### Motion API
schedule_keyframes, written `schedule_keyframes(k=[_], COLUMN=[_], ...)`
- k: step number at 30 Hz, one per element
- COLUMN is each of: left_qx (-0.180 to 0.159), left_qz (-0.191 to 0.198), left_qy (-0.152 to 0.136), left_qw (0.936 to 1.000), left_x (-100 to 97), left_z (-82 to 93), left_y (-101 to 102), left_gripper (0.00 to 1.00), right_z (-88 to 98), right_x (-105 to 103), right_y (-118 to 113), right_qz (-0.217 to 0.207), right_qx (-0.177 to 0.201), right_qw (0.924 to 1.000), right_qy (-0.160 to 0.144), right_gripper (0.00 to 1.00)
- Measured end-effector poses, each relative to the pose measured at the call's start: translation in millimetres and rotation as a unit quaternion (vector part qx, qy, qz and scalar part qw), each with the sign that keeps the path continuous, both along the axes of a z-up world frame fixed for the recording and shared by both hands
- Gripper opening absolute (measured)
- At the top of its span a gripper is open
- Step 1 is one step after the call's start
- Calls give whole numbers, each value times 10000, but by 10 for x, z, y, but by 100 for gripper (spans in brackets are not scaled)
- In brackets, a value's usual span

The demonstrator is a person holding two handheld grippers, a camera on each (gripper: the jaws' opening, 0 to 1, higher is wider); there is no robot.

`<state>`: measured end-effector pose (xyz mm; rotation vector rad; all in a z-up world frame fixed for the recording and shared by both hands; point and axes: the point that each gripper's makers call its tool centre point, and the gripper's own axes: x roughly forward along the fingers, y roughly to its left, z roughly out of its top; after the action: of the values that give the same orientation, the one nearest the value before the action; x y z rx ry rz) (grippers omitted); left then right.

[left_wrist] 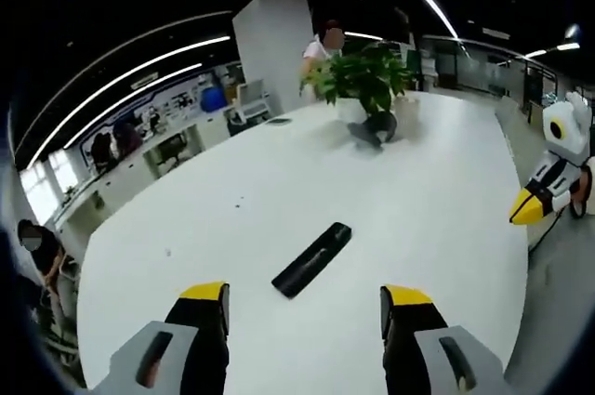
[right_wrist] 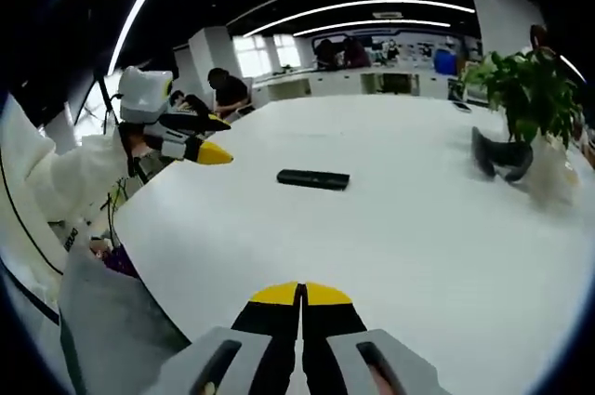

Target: Press the specified remote control buttons in sequence, fully releasing each button before pressing the next.

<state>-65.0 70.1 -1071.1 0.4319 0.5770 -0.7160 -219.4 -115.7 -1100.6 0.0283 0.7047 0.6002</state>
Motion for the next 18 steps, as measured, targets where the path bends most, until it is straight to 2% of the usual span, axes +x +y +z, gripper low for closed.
schedule_keyframes(k=[5, 11, 14, 15, 18], left_qx=[161, 525, 621, 596, 419], left_qz=[-341, -640, -898, -881, -1030], left_qy=[303, 555, 911, 872, 1102], left_qw=[9988, 9950, 9898, 9905, 9877], left_x=[162, 449, 496, 552, 612], left_z=[-192, -521, -690, -708, -770], left_y=[-116, -157, -195, -209, -277], left_gripper=[64, 61, 61, 60, 56], right_z=[-119, -169, -190, -183, -184], right_x=[1, 22, 38, 44, 25], right_y=[-65, -104, -140, -150, -160], right_qz=[16, -20, -68, -98, -127], right_qx=[-93, -81, -144, -112, -65], right_qw=[9995, 9989, 9987, 9987, 9986], right_qy=[297, 457, 491, 482, 512], right_gripper=[0, 0, 0, 0, 0])
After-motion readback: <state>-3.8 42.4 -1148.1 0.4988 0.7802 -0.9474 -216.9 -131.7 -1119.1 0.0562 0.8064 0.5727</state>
